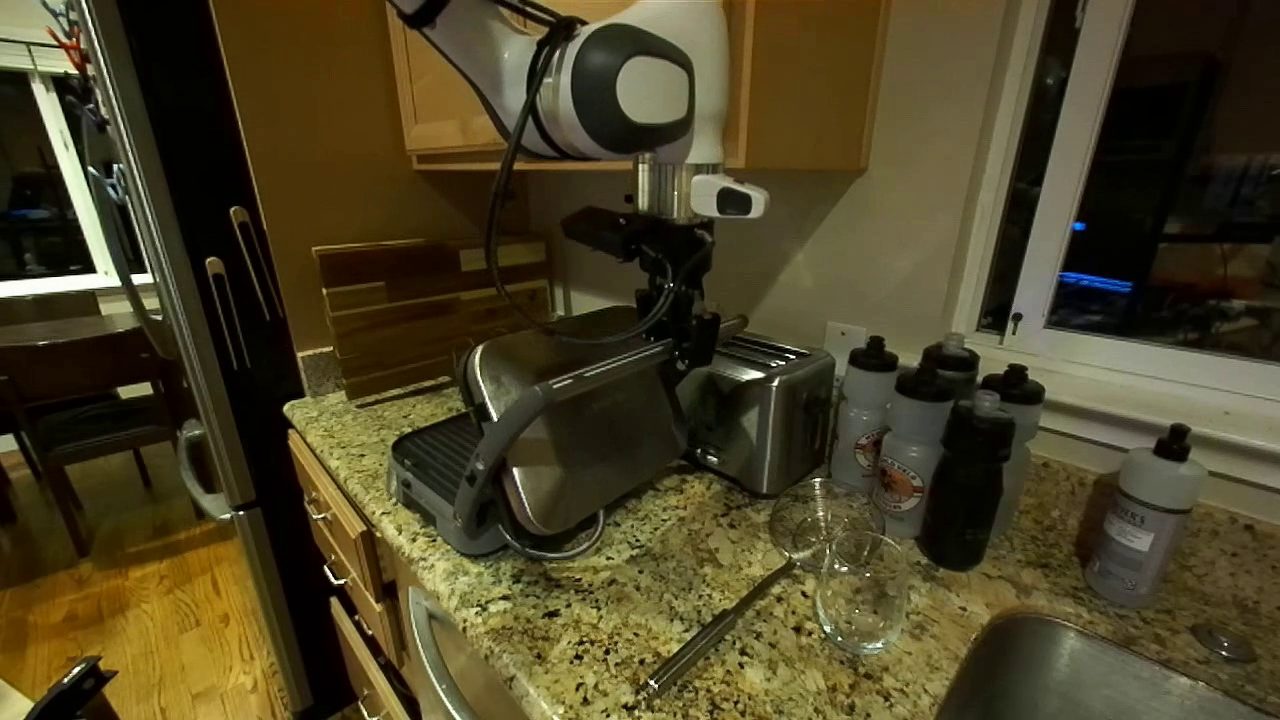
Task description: Open the sandwich maker
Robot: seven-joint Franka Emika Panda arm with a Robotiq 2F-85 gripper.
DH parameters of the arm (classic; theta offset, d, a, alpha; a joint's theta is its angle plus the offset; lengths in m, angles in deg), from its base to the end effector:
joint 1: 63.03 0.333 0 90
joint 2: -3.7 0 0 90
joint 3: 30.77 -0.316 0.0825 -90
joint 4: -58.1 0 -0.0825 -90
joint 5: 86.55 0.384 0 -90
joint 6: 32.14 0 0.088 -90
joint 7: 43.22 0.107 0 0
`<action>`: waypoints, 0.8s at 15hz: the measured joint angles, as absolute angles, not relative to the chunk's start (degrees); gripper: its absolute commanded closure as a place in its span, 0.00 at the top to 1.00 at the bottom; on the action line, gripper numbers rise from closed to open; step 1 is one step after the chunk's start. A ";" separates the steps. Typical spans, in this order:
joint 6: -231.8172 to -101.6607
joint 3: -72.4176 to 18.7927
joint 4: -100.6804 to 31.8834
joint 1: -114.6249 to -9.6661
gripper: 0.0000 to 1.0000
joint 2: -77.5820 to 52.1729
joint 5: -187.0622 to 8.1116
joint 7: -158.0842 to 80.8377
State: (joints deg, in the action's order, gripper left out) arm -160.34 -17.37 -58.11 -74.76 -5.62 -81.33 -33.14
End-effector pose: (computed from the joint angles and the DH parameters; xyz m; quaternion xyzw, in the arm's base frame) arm 0.5329 -0.2433 0.3752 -0.9447 0.3263 -0.0280 0.0142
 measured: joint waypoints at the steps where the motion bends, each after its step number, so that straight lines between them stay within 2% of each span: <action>1: -160.34 -17.32 -58.09 -74.96 0.05 -6.31 -81.29 -33.15; 2: -160.34 -17.34 -58.07 -74.98 0.05 -6.82 -81.29 -33.15; 3: -160.34 -17.46 -58.03 -74.97 0.33 -7.20 -81.29 -33.15; 5: -160.25 -17.56 -57.89 -74.97 0.36 -7.36 -81.35 -33.15; 12: -159.52 -17.78 -58.00 -74.26 0.81 -3.99 -88.87 -33.12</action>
